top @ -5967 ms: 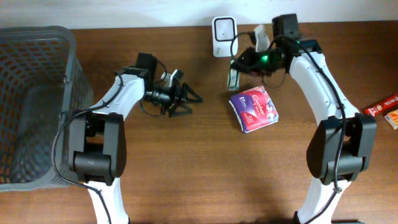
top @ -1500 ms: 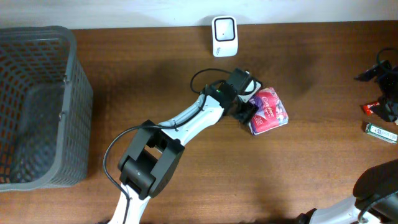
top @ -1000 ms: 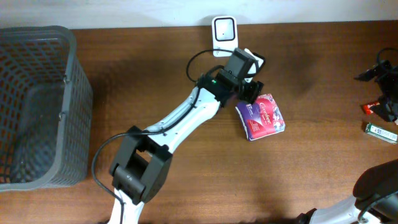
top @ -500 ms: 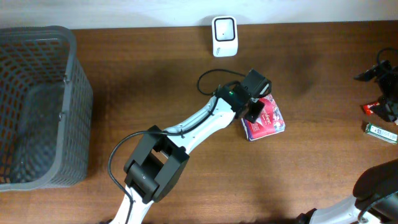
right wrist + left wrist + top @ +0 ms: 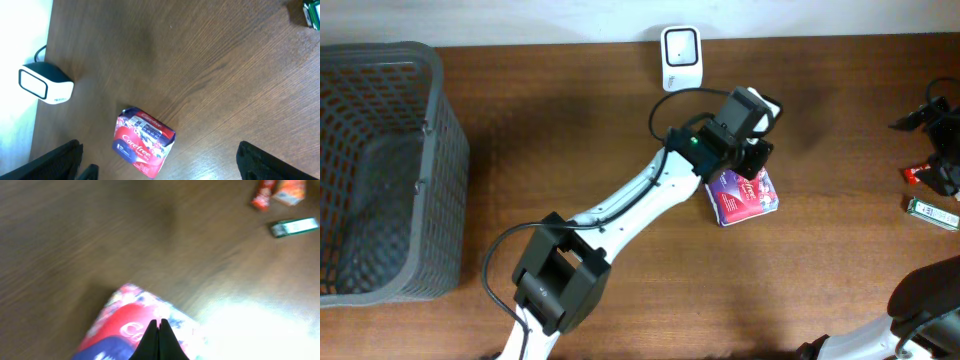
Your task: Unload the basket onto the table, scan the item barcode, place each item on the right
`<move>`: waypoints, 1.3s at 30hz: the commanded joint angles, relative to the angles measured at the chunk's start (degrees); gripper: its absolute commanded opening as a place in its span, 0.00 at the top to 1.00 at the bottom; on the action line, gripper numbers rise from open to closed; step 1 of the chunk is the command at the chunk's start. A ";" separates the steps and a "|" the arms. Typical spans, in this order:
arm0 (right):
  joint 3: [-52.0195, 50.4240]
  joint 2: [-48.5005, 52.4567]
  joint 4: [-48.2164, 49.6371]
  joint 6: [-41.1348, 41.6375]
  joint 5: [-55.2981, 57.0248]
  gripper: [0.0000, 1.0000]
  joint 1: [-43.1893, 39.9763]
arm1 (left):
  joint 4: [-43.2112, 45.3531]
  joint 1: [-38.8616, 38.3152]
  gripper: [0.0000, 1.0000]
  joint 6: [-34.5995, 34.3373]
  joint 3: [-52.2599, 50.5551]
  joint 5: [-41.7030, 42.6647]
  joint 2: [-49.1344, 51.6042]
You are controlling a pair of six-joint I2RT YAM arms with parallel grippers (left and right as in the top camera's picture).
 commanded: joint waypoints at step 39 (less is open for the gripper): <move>0.31 -0.11 0.04 -0.61 0.59 0.01 0.31 | -21.86 -9.05 1.00 11.56 2.67 -27.21 10.69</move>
